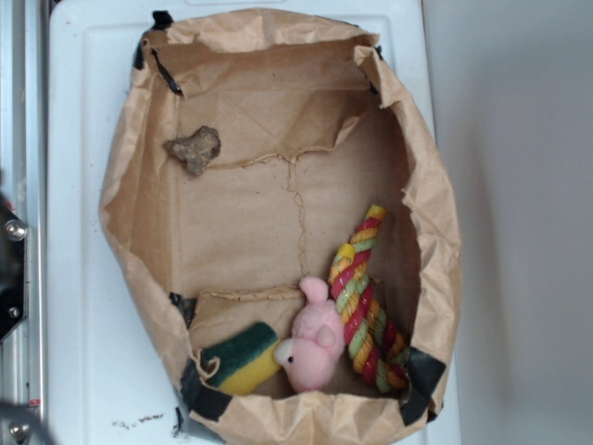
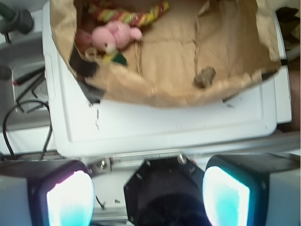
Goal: Grab the green sponge.
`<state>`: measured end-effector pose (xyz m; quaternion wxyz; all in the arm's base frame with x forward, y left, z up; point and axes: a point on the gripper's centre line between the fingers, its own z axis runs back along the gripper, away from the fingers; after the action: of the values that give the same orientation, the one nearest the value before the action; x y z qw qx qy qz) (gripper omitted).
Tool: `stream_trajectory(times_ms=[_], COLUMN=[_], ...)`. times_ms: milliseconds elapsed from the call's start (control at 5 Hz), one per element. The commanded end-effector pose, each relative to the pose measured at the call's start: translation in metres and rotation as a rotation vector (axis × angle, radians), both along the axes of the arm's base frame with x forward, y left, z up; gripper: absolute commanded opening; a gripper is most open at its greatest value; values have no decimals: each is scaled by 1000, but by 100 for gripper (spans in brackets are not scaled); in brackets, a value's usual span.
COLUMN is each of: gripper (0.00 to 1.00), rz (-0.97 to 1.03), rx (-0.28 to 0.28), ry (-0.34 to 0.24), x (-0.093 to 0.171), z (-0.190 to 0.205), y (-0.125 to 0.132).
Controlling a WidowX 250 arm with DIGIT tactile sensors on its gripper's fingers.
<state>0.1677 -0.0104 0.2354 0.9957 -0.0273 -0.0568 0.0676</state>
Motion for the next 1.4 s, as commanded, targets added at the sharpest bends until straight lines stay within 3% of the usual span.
stream_trajectory(times_ms=[0, 200, 600, 1200], gripper=[100, 100, 100, 100], rz=[35, 50, 17, 152], rx=[-31, -73, -86, -106], ry=[-71, -48, 41, 178], x=[63, 87, 105, 93], z=[-20, -40, -77, -100], y=[27, 27, -1, -21])
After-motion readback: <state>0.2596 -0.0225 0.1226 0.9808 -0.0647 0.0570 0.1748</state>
